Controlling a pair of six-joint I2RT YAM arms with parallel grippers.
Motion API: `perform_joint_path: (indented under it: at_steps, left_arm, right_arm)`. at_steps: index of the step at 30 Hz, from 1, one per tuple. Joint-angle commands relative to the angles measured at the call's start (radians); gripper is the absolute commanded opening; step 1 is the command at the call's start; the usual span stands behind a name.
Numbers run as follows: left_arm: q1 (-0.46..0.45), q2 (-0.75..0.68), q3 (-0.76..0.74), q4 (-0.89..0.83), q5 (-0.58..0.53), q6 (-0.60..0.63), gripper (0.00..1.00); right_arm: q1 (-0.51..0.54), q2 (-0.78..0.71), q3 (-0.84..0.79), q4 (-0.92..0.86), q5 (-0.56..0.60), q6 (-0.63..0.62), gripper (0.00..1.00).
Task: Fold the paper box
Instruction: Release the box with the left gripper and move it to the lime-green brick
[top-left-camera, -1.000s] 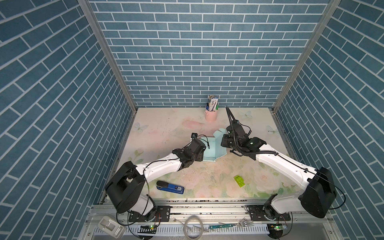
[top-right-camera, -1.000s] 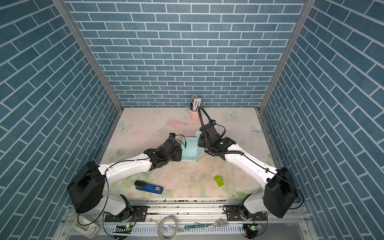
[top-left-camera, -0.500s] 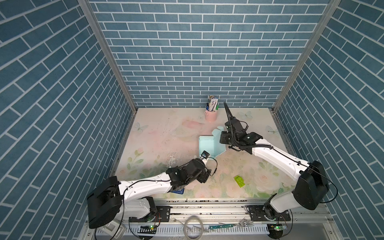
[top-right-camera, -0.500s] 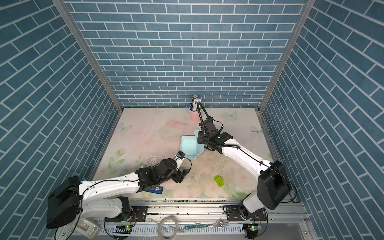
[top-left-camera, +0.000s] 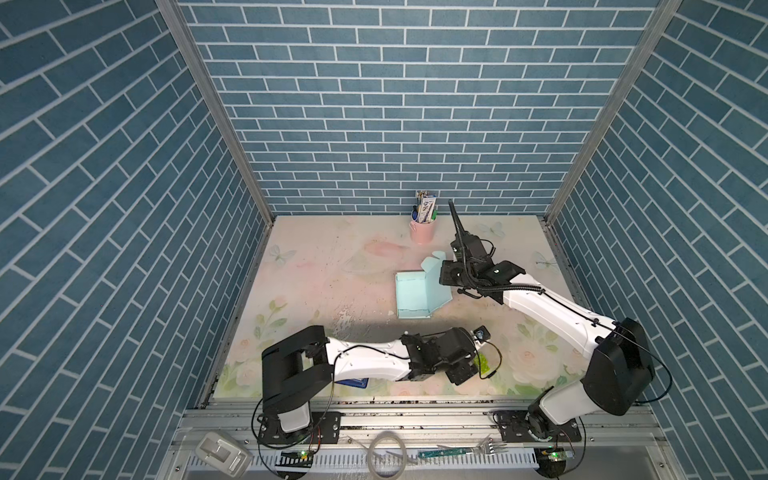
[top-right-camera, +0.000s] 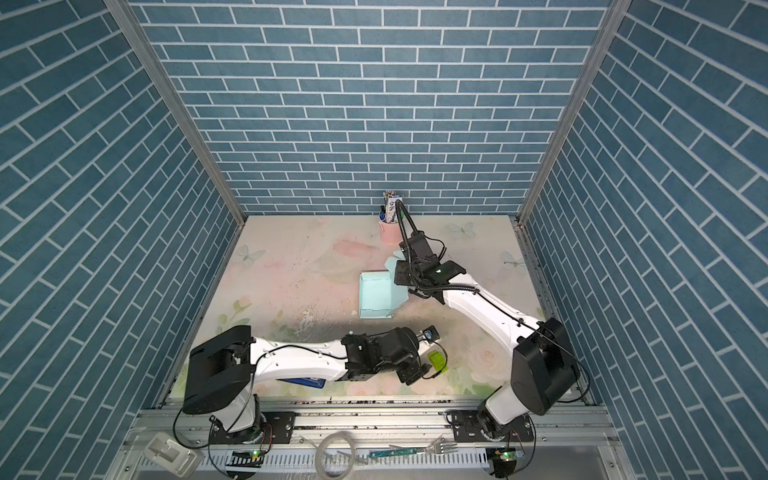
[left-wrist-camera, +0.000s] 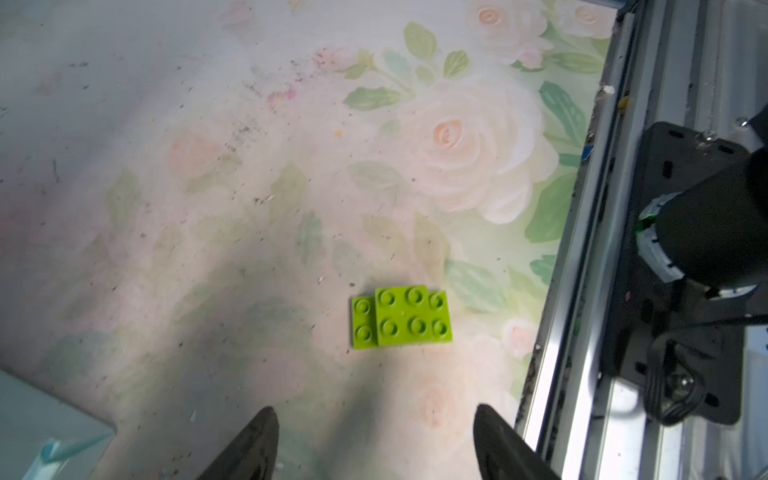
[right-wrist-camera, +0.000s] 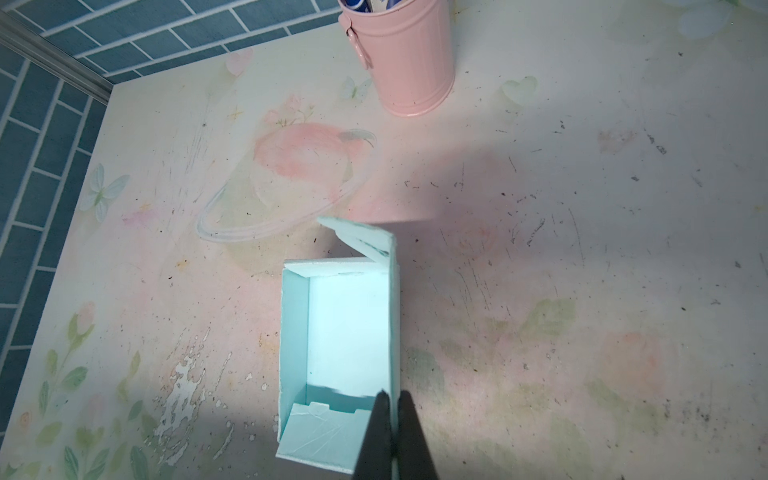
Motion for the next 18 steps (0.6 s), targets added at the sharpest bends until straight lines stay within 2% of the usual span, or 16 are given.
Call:
perform_joint_path:
  at_steps: [1,7,18]
  left_arm:
    - [-0.007,0.034,0.053,-0.091,0.007,0.026,0.76]
    - [-0.013,0.088,0.101,-0.062,0.036,-0.019,0.74]
    - [-0.056,0.218,0.172,0.002,-0.066,-0.096,0.67]
  right_arm:
    - [-0.012,0.010,0.024,-0.013,-0.015,-0.035,0.00]
    - [-0.026,-0.002,0.014,-0.017,-0.029,-0.058,0.00]
    - [-0.034,-0.018,-0.009,-0.012,-0.058,-0.089,0.00]
